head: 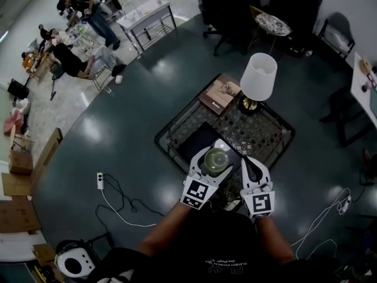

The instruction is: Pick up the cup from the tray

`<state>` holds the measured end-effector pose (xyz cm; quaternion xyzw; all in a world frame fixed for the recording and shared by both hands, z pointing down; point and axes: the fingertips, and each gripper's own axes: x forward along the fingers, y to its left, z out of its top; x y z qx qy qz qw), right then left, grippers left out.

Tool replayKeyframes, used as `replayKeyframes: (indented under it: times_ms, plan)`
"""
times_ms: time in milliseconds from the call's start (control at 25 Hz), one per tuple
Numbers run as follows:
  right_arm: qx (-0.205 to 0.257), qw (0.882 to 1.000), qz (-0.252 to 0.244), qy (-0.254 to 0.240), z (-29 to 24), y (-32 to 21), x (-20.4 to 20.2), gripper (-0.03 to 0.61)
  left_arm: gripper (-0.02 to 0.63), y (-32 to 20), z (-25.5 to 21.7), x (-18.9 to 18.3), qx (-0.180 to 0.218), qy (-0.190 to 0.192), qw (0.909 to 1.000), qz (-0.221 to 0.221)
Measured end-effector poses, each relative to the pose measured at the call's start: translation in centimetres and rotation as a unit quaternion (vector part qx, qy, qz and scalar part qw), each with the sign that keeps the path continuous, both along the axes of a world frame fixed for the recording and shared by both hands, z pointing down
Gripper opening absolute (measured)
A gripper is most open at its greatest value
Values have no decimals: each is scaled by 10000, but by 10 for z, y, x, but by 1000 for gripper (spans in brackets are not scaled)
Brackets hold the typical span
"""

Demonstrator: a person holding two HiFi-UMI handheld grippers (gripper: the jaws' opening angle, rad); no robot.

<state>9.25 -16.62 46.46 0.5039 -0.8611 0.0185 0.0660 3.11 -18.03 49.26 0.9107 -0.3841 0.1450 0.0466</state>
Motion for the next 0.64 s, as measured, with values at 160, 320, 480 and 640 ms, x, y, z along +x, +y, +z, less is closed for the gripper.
replayKeyframes:
  times_ms: [160, 320, 480, 640]
  plan:
    - [50, 10000, 22, -4, -2, 0, 1, 8, 382, 4, -3, 2, 29, -27, 10000, 28]
    - [43, 10000, 8, 16, -1, 0, 1, 8, 382, 6, -1, 2, 7, -47, 10000, 71]
    - [68, 10000, -10, 40, 1, 1, 0, 8, 382, 8, 2, 2, -15, -53, 9999, 103]
    - [145, 9999, -15, -19, -1, 0, -2, 8, 382, 11, 4, 4, 111, -223, 9995, 178]
